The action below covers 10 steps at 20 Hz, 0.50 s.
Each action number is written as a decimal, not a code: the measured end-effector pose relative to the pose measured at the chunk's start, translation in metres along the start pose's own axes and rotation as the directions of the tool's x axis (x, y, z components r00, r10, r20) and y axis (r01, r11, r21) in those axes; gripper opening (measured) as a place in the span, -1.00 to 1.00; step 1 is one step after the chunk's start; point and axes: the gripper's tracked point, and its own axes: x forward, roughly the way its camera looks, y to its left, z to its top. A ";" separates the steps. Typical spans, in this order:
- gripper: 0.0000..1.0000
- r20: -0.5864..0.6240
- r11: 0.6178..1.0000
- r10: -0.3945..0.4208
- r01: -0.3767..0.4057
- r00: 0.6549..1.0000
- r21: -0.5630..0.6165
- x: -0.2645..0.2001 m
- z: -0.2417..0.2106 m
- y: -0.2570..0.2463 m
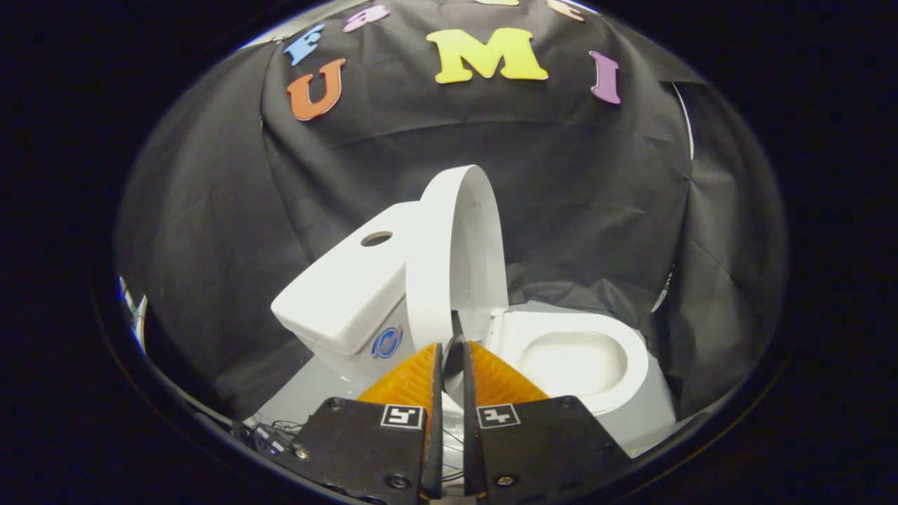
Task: Open the toilet lid.
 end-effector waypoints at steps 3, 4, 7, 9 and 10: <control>-0.70 -0.004 1.000 0.008 -0.008 1.000 -0.013 0.003 -0.002 0.010; -0.70 -0.005 1.000 0.010 -0.011 1.000 -0.022 0.003 -0.002 0.013; -0.70 -0.006 0.999 0.010 -0.010 1.000 -0.050 0.006 -0.003 0.022; -0.70 -0.008 0.998 0.014 -0.015 1.000 -0.067 0.009 -0.003 0.026; -0.70 -0.008 0.997 0.018 -0.019 1.000 -0.070 0.009 -0.002 0.029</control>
